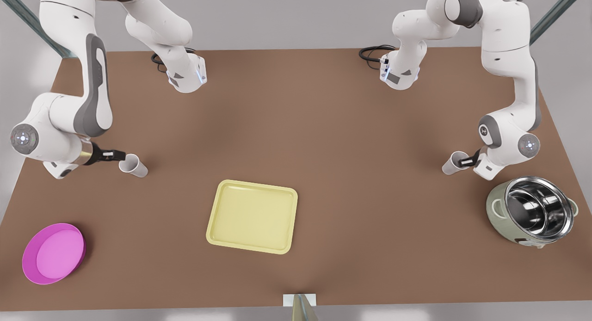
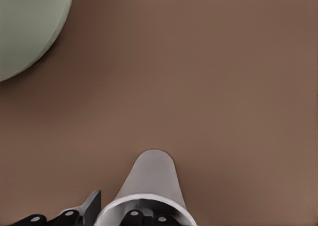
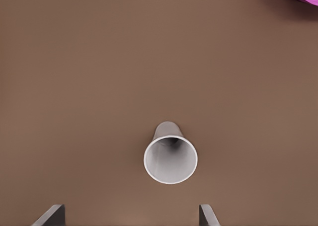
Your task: Use both arms to respectively pick up the white IKEA cups from the middle-left and middle-right positions, then place the white IKEA cups onto the middle-middle tray, ensuring that the cups remain upright and do not tip over
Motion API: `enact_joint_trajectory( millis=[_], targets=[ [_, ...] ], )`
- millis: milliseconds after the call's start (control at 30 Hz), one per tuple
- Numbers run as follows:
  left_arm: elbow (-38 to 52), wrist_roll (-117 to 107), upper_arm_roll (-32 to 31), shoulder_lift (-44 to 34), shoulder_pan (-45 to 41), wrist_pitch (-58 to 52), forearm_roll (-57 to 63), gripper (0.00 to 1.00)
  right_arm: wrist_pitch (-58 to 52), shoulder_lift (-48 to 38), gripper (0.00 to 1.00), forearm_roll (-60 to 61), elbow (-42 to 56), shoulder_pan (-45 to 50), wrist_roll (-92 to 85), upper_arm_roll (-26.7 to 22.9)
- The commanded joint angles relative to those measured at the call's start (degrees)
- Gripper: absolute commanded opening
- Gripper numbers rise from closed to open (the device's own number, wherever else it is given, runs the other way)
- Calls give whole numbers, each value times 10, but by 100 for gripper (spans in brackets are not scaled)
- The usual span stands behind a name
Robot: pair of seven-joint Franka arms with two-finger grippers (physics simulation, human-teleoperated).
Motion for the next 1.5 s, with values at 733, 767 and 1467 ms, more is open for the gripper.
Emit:
enact_joint_trajectory(
  millis=[733, 767, 1467],
  targets=[
    [421, -705, -259, 164, -211, -102, -60, 21, 253, 74, 100, 28, -124, -82, -98, -6],
    [441, -747, -258, 181, -237, -98, -55, 21, 258, 68, 100, 35, -135, -86, -112, -6],
    [651, -804, -266, 386, -331, -52, -53, 21, 357, 85, 80, 53, -209, -93, -134, -12]
  ],
)
